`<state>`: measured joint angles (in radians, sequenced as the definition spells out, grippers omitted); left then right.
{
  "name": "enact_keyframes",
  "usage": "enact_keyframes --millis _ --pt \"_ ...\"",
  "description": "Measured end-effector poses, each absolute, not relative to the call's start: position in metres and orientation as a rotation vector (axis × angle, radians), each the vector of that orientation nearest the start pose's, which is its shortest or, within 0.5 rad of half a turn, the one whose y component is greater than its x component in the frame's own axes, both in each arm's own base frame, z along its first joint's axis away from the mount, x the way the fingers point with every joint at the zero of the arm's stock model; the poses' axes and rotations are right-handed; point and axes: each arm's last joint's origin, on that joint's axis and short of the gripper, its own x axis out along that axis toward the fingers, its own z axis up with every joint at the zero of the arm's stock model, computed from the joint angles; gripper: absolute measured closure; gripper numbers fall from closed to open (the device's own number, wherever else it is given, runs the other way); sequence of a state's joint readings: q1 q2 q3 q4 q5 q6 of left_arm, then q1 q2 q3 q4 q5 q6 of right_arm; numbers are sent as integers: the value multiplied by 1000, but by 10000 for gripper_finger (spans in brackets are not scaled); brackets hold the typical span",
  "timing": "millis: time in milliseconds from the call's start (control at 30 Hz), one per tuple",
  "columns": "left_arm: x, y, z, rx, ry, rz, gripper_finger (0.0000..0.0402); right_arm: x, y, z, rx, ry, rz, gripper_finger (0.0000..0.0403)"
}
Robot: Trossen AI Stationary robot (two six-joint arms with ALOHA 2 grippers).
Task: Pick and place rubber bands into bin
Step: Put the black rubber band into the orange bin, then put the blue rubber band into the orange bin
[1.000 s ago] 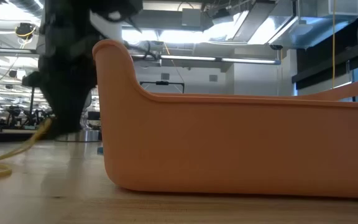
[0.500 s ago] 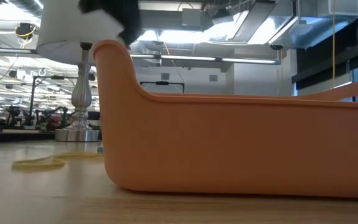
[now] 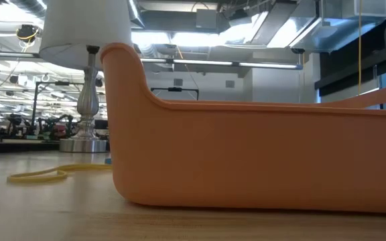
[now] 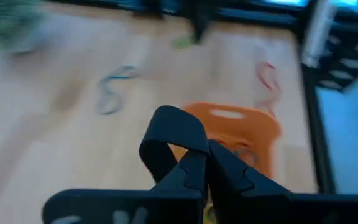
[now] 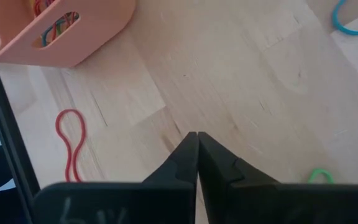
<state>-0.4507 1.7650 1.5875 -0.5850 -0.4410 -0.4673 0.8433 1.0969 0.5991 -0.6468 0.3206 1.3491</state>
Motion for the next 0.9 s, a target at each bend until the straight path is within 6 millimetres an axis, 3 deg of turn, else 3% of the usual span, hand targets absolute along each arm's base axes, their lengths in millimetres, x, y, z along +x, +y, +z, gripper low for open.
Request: enact_keyframes --millis 267,467,667,900 --pt "388 -174 255 -189 852 -46 398 129 131 188 586 1040 -240 388" --pt "395 -180 221 -245 988 -88 398 129 131 188 586 1040 -240 388" --pt "400 -182 199 -299 1064 -71 392 129 131 188 590 1038 -237 388" --pt "401 -181 194 -329 1086 -61 330 129 131 188 594 1034 -234 388"
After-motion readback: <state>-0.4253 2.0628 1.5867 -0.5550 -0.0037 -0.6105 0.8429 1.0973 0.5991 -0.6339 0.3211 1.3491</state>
